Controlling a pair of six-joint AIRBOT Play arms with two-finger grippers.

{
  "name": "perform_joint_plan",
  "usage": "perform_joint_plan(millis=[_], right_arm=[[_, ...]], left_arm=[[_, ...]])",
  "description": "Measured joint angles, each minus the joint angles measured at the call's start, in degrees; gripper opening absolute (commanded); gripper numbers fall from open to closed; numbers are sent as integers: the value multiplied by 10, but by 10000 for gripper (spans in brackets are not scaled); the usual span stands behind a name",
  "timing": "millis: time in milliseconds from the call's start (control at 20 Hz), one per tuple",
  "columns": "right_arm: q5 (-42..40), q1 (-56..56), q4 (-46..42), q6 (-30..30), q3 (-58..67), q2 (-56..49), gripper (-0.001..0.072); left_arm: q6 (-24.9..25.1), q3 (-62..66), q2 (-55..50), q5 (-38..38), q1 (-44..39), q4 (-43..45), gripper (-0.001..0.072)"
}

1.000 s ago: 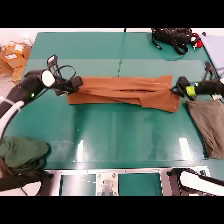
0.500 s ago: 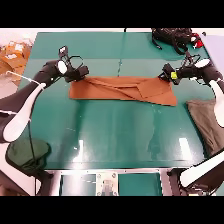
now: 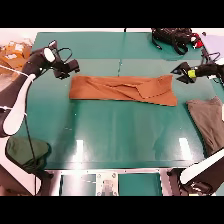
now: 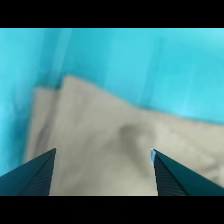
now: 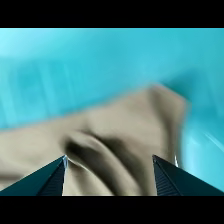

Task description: Fold the shirts.

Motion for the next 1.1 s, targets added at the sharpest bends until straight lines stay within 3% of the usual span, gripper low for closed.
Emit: perform_joint_plan(millis=[300, 350, 400, 450, 600, 650, 700, 800, 1100], right_arm=[[98, -33, 28, -70, 7, -59, 605], [108, -33, 45, -81, 7, -70, 605], [116, -34, 65, -92, 8, -79, 605], [122, -33, 84, -103, 8, -88, 606], [136, -21, 119, -123, 9, -108, 598], [136, -17, 123, -128, 9, -111, 426], [132, -13, 121, -132, 10, -115, 120], [130, -10, 113, -135, 16, -120, 26], [173, 4, 129, -129, 82, -104, 25]], left_arm=[[2, 21, -1, -73, 12, -26, 653], [5, 23, -1, -79, 12, -33, 464], [10, 24, -1, -82, 12, -42, 201], [14, 24, -1, -86, 12, -48, 18], [33, 25, -1, -94, 13, -65, 22], [44, 25, -1, -97, 13, -77, 22], [57, 25, -1, -98, 13, -91, 22], [77, 25, -1, -100, 12, -121, 22], [116, 24, -4, -66, -35, -165, 21]])
